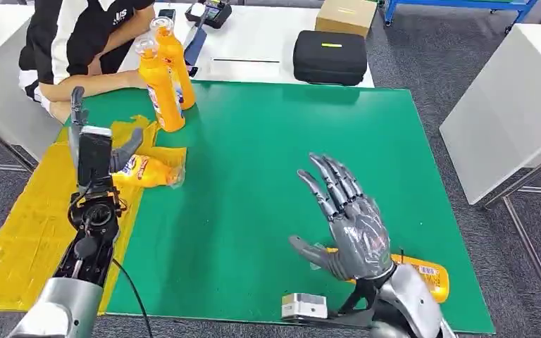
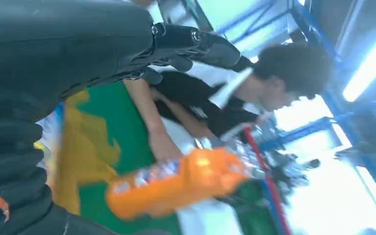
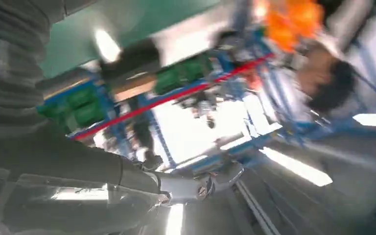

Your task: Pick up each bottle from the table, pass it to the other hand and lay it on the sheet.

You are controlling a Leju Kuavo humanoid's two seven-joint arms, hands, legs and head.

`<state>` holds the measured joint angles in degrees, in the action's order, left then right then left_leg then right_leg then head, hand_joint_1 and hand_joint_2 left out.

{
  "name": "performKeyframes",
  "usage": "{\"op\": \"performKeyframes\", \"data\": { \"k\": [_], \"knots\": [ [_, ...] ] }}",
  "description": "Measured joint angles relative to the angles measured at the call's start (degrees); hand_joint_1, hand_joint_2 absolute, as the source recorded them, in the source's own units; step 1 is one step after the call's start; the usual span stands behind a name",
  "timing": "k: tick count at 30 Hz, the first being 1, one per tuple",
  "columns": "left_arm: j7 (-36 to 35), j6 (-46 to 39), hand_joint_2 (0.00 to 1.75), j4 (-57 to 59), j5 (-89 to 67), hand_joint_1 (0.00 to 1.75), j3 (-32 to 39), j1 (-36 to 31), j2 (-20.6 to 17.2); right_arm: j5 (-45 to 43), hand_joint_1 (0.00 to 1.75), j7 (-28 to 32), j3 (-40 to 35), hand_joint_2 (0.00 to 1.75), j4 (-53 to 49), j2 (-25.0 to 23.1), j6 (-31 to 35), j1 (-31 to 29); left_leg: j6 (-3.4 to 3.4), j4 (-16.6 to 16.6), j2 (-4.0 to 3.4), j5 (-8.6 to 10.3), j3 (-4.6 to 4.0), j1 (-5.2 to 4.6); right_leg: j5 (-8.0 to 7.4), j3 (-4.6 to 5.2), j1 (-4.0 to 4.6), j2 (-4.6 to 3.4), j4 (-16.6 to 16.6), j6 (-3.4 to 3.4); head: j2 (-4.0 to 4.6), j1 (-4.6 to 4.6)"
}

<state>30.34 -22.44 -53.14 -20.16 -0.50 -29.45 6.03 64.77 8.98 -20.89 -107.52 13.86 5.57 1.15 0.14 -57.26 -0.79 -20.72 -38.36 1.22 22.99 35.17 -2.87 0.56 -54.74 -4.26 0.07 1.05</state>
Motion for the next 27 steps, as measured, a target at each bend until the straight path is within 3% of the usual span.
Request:
{"op": "performKeyframes", "data": {
  "k": [3, 10, 17, 27],
  "knots": [
    [0.0, 4.7, 1.75, -2.8, 6.9, 0.00, -0.9, 1.0, 0.8, 2.3, 0.00, -2.6, 1.0, 1.75, -2.3, 3.8, -3.7, 2.6, 0.01, 0.0, 0.02, 0.01, -0.01, -0.01, -0.01, -0.02, -0.01, 0.00, 0.0, -0.02, 0.00, 0.00],
    [0.1, 6.9, 1.75, -6.9, 10.6, 0.00, -2.8, 2.5, 1.9, 3.0, 0.00, -4.4, 2.1, 1.75, -5.0, 8.3, -8.7, 5.2, 0.01, 0.0, -0.01, 0.01, 0.04, -0.01, -0.03, -0.02, 0.00, -0.02, 0.0, -0.01, 0.00, 0.04],
    [-0.4, 9.9, 1.75, -13.0, 14.8, 0.00, -4.3, 6.0, 2.3, 1.5, 0.00, -8.1, 4.8, 1.75, -6.9, 15.3, -14.0, 12.3, 0.05, 0.0, 0.02, -0.08, -0.03, -0.03, 0.02, -0.03, -0.02, 0.00, 0.0, -0.03, 0.00, 0.00],
    [-2.0, 13.4, 1.75, -20.8, 17.3, 0.00, -5.4, 9.5, 2.3, 0.3, 0.00, -11.4, 8.3, 1.75, -5.7, 16.5, -15.9, 15.6, 0.06, 0.0, 0.00, -0.07, 0.01, -0.01, 0.03, -0.03, -0.01, -0.01, 0.0, -0.03, 0.00, 0.00]
  ]
}}
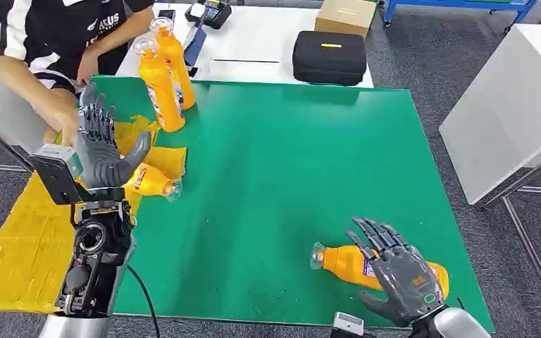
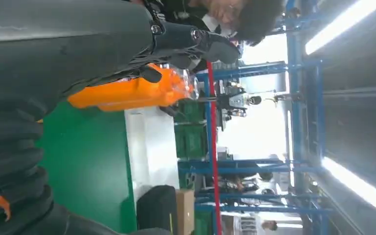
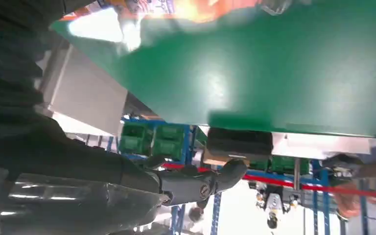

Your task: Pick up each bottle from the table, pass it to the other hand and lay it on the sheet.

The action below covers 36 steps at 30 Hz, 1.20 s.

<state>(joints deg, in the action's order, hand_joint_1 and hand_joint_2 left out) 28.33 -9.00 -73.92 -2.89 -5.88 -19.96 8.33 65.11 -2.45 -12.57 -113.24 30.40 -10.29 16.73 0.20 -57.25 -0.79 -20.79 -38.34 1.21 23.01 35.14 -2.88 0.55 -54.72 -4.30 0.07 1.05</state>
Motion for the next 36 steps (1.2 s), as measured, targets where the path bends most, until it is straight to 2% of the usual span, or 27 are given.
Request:
{"op": "performKeyframes", "data": {
  "k": [9, 15, 22, 36],
  "knots": [
    [-1.0, 1.6, 1.75, -1.3, 1.7, 0.00, -0.2, 0.6, 0.0, -0.7, 0.00, 0.7, 1.3, 1.75, 3.0, -0.8, -0.4, -0.3, 0.00, 0.0, 0.00, 0.00, -0.01, -0.01, -0.01, -0.01, 0.00, 0.00, 0.0, -0.01, 0.00, 0.02],
    [-1.0, 2.7, 1.75, -4.2, 1.9, 0.00, -1.7, 2.3, 0.0, -2.8, 0.00, 2.5, 2.7, 1.75, 8.9, -1.2, -0.2, -1.2, 0.01, 0.0, 0.01, 0.00, -0.01, -0.01, -0.01, -0.01, 0.00, 0.00, 0.0, -0.01, 0.00, 0.00],
    [-2.3, 3.7, 1.75, -8.5, 2.9, 0.00, -3.2, 3.6, 0.0, -3.6, 0.00, 2.7, 3.7, 1.75, 15.0, -3.7, -0.4, -1.4, 0.00, 0.0, 0.00, -0.01, -0.01, 0.00, 0.01, 0.00, 0.00, 0.00, 0.0, -0.01, 0.00, 0.02],
    [-3.1, 3.7, 1.75, -10.0, 4.0, 0.00, -3.3, 4.0, -0.4, -3.6, 0.00, 2.3, 9.5, 1.75, 25.4, -9.1, -2.1, -2.5, 0.00, 0.0, 0.00, -0.01, -0.01, -0.01, 0.01, 0.00, 0.00, 0.00, 0.0, -0.02, 0.00, 0.02]
  ]
}}
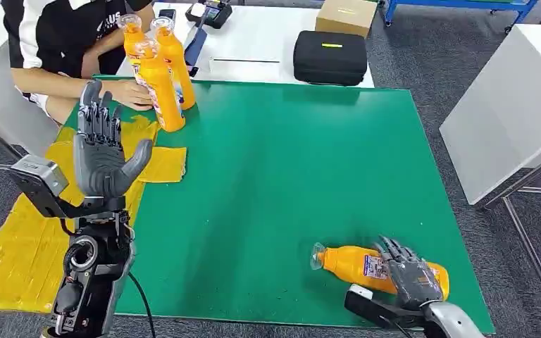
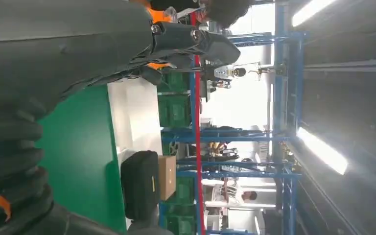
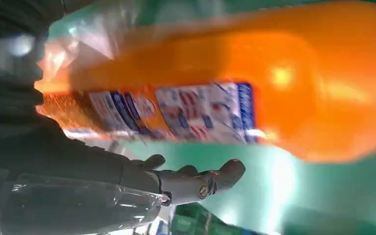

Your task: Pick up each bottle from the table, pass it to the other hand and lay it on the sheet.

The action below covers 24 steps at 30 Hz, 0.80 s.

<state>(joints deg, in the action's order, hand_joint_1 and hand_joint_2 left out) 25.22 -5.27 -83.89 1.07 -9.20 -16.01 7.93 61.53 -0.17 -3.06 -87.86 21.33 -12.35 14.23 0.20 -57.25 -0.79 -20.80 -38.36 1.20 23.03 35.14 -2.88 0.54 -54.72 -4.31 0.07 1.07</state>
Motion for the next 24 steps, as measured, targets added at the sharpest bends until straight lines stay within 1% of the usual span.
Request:
{"op": "performKeyframes", "data": {
  "k": [11, 16, 17, 18, 19, 21, 23, 24],
  "knots": [
    [-0.1, 0.3, 1.75, 0.0, 0.2, 0.00, -0.3, 0.0, 0.0, -0.3, 0.00, 0.8, 2.9, 1.75, 3.9, -1.9, -0.3, -1.2, 0.00, 0.0, -0.01, 0.00, 0.01, 0.00, 0.01, 0.00, 0.00, 0.00, 0.0, -0.01, 0.00, 0.00],
    [-0.2, 0.3, 1.75, 0.4, 0.7, 0.00, -0.5, 0.0, 0.0, 1.6, 0.02, 0.8, 5.2, 1.75, 7.8, -2.7, 0.3, -3.6, 0.01, 0.0, -0.01, 0.01, 0.09, 0.00, 0.01, -0.05, 0.00, 0.00, 0.0, -0.01, 0.00, 0.00],
    [-0.2, 0.3, 1.75, 0.6, 0.7, 0.00, -0.5, 0.0, 0.0, 1.8, 0.33, 0.8, 5.6, 1.75, 9.0, -2.9, 0.5, -4.2, 0.02, 0.0, -0.01, 0.01, 0.10, 0.00, 0.01, -0.06, 0.00, 0.00, 0.0, -0.01, 0.00, 0.00],
    [-0.3, 0.3, 1.75, 0.7, 0.7, 0.00, -0.6, 0.0, 0.0, 2.0, 1.52, 0.9, 6.0, 1.75, 9.9, -3.1, 0.5, -4.9, 0.01, 0.0, -0.01, 0.01, 0.13, 0.00, 0.01, -0.07, 0.00, 0.00, 0.0, -0.01, 0.00, -0.02],
    [-0.3, 0.3, 1.75, 0.9, 0.8, 0.00, -0.6, 0.0, 0.0, 2.3, 1.73, 0.9, 6.6, 1.75, 11.1, -3.1, 0.5, -5.5, 0.02, 0.0, -0.03, 0.01, 0.19, 0.00, 0.01, -0.13, 0.00, -0.01, 0.0, -0.01, 0.00, 0.00],
    [-0.3, 0.3, 1.75, 1.3, 0.8, 0.00, -0.7, 0.0, 0.0, 2.8, 1.75, 1.4, 7.2, 1.75, 13.2, -3.3, 0.6, -6.6, 0.02, 0.0, -0.03, -0.01, 0.29, 0.00, 0.01, -0.22, 0.00, -0.02, 0.0, -0.01, 0.00, 0.00],
    [-0.3, 0.3, 1.75, 1.8, 0.9, 0.00, -0.8, 0.0, 0.0, 3.2, 1.75, 2.0, 7.6, 1.75, 15.4, -3.4, 0.7, -7.7, 0.09, 0.0, -0.04, -0.10, 0.49, 0.02, 0.13, -0.04, 0.01, -0.02, 0.1, 0.09, 0.00, -0.02],
    [-0.3, 0.3, 1.75, 2.0, 0.9, 0.00, -0.8, 0.0, 0.0, 3.3, 1.75, 2.2, 7.8, 1.75, 16.3, -3.4, 0.7, -8.2, -0.03, 0.0, -0.03, -0.31, 0.63, 0.02, 0.31, -0.01, 0.01, -0.01, 0.1, -0.05, 0.00, 0.00]
  ]
}}
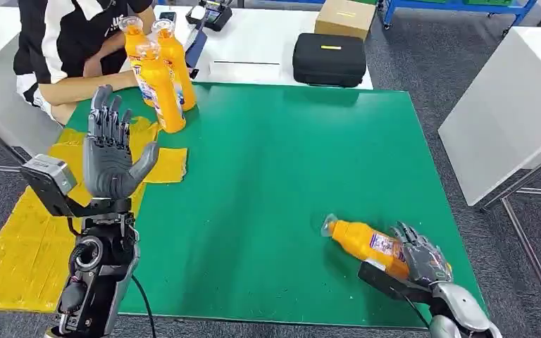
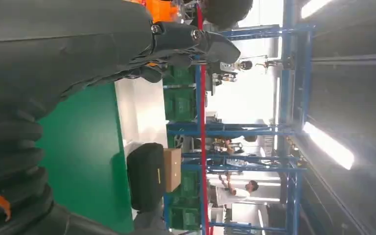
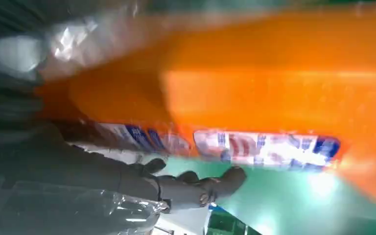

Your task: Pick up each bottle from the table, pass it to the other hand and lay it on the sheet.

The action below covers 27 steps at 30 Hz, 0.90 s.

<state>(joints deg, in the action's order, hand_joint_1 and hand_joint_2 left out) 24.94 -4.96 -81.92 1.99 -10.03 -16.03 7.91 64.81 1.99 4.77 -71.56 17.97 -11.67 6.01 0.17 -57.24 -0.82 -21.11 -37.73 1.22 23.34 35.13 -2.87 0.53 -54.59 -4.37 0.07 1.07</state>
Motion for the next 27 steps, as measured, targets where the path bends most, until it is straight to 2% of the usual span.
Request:
{"op": "performKeyframes", "data": {
  "k": [12, 15, 22, 27],
  "knots": [
    [0.0, 0.0, 1.75, 2.6, 0.2, 0.00, 0.0, 0.0, 0.0, 2.8, 1.75, 0.6, 0.5, 1.75, 5.3, -1.2, 4.4, -3.4, 0.11, 0.0, -0.12, -0.04, 0.36, 0.00, -0.02, -0.44, -0.01, -0.05, 0.1, -0.01, 0.00, -0.04],
    [0.0, 0.0, 1.75, 2.8, 0.2, 0.00, 0.0, 0.0, 0.0, 2.9, 1.75, 0.5, 0.5, 1.75, 5.4, -2.1, 5.9, -3.9, 0.09, 0.0, -0.12, 0.06, 0.33, 0.00, -0.14, -0.98, 0.00, -0.06, 0.1, -0.02, 0.00, -0.02],
    [0.0, 0.0, 1.75, 2.9, 0.2, 0.00, 0.0, 0.0, 0.0, 2.9, 1.75, 0.4, 0.5, 1.75, 5.4, -3.4, 6.4, -4.5, 0.19, 0.0, -0.14, 0.19, 0.28, 0.02, -0.32, -0.90, 0.01, -0.09, 0.1, -0.07, 0.00, -0.02],
    [-0.2, 0.0, 1.75, 3.1, -0.2, 0.00, 0.0, 0.0, 0.0, 1.7, 1.75, 0.5, 0.4, 1.75, 4.5, -5.4, 10.4, -4.7, 0.20, 0.0, -0.13, 0.20, 0.13, 0.01, -0.34, -0.85, 0.01, -0.09, 0.1, -0.09, 0.00, -0.02]
  ]
}}
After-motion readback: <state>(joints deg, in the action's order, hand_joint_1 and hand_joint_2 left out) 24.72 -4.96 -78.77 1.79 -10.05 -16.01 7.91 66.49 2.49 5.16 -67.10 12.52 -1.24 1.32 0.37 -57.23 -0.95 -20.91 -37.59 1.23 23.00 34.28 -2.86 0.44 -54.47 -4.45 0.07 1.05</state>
